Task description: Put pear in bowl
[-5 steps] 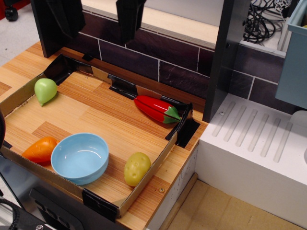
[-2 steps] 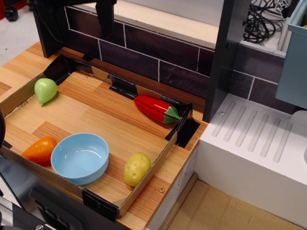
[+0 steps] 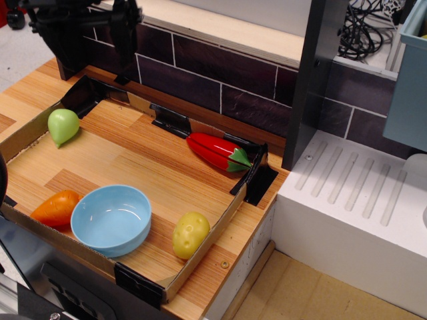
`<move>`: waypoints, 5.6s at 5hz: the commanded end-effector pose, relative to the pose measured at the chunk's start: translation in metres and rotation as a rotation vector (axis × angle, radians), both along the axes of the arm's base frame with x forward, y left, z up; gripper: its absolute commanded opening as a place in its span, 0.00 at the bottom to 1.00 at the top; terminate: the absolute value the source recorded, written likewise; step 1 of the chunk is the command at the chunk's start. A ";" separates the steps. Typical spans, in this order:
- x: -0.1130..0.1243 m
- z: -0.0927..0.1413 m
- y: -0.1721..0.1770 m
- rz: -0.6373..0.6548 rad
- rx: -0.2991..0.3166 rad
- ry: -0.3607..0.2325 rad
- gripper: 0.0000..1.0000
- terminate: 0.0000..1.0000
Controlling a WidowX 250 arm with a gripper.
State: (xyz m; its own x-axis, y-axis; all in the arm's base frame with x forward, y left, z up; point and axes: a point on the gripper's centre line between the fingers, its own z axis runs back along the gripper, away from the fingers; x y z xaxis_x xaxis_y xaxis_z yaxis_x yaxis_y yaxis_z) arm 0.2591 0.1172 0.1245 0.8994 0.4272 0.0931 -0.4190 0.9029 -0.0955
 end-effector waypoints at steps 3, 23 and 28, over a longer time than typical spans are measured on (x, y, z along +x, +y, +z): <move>-0.011 -0.056 0.050 -0.009 0.144 0.054 1.00 0.00; -0.091 -0.076 -0.054 -0.155 -0.074 0.100 1.00 0.00; -0.039 0.022 -0.056 -0.118 -0.092 0.016 1.00 1.00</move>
